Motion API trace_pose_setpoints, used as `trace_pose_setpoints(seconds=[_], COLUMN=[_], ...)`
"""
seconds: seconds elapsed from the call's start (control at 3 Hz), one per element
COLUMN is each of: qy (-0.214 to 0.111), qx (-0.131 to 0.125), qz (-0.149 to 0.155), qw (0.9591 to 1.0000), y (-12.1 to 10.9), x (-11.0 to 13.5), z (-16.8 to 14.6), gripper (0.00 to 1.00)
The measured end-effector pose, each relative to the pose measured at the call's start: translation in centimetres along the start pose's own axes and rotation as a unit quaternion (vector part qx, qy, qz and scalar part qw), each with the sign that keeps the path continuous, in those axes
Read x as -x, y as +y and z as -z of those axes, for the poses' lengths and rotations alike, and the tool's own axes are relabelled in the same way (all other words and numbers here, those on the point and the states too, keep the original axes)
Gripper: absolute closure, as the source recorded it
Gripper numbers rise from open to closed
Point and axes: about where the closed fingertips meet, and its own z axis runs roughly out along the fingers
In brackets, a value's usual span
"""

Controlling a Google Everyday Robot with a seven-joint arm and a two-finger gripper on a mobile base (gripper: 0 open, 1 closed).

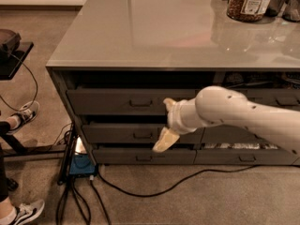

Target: Open top drawer

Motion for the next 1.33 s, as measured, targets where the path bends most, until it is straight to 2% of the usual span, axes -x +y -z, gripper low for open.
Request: trace_pose_setpoints(seconds=[0.33, 0.67, 1.0, 1.33], qy=[0.043, 0.044, 0.074, 0.144], qx=[-0.065, -0.065, -0.082, -0.112], qz=[0.050, 0.050, 0.052, 0.073], qw=[0.9957, 0.9957, 0.9926, 0.9805], y=[-5.3, -5.3, -6.2, -9.2], x=[-2.1, -2.1, -3.2, -6.3], z=[3.4, 3.4, 3.1, 2.6], gripper=[0.00, 0.00, 0.00, 0.00])
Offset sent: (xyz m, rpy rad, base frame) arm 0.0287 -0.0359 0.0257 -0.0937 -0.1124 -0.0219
